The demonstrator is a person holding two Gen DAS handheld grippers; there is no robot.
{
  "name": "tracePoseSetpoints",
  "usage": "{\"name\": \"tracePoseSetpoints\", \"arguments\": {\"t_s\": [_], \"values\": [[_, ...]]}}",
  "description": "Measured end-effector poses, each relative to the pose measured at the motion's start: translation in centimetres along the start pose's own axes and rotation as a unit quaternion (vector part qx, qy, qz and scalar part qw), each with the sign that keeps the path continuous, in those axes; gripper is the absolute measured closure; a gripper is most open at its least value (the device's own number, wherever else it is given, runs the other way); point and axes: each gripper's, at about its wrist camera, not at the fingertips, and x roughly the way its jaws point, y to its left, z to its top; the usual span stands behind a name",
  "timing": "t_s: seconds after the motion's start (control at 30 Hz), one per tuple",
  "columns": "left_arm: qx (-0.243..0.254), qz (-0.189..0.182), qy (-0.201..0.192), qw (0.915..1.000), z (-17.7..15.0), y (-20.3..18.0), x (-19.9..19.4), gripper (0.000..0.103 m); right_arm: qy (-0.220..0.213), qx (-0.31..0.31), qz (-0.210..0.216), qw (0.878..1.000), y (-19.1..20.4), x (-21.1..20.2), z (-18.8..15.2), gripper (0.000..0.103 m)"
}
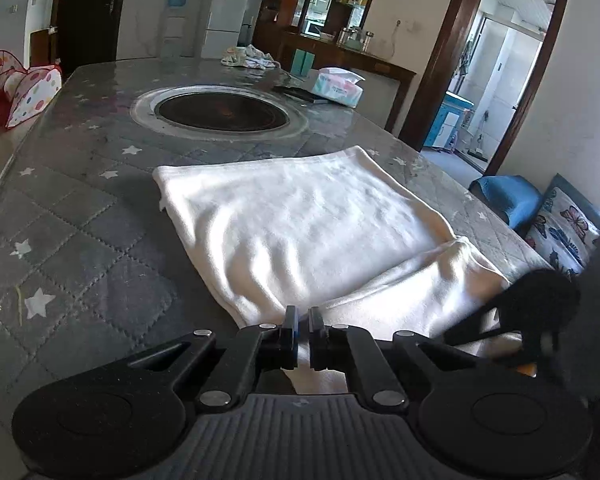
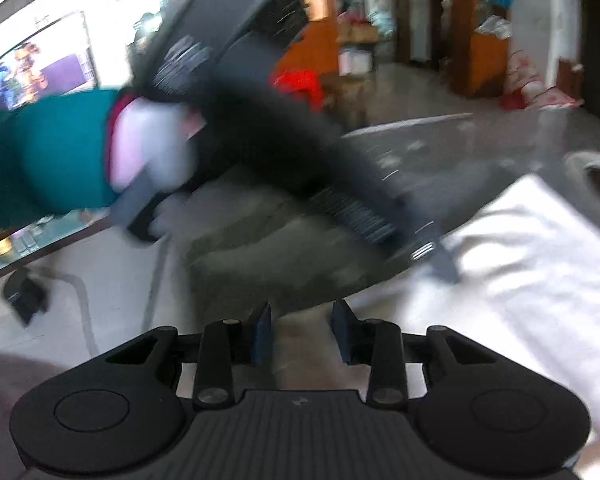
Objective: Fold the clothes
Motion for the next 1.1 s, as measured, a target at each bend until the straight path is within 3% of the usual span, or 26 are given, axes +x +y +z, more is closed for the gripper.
{"name": "tracePoseSetpoints", "arguments": {"t_s": [0.13,0.3,0.4,0.53,0.67,0.87,1.1], "values": [[-0.011,-0.002,-0.001,0.9999,-0.2,0.5,0.1,0.094,-0.011,-0.015,0.006,1.000,1.1,-1.0,0.0,0.069],[-0.012,0.001,-0.002,0.9999,-0.3,0.5,0.0,0.094,-0.027,0.025,-0.032,0.999,-0.8,-1.7,0.5,0.069],[-0.008,0.006,-0.003,0.9999,-0.3,0.4,0.0,0.093,-0.004,0.024,-0.018,1.000,-1.0,-1.5,-0.1,0.069],[-0.002,0.022,-0.011,0.9997,-0.3,-0.2,-0.5,0.091,-0.018,0.023,-0.011,1.000,-0.3,-3.6,-1.0,0.069],[0.013,0.031,-0.023,0.9992,-0.4,-1.7,-1.0,0.091,-0.049,0.076,-0.060,0.994,-2.6,-7.3,-2.6,0.069],[0.037,0.014,-0.029,0.9988,-0.8,-4.6,-0.8,0.091,-0.054,0.153,-0.163,0.973,-7.4,-11.0,-6.3,0.069],[0.037,0.018,-0.013,0.9991,-1.7,-5.7,0.7,0.091,-0.042,0.192,-0.204,0.959,-10.4,-10.8,-8.8,0.070]]}}
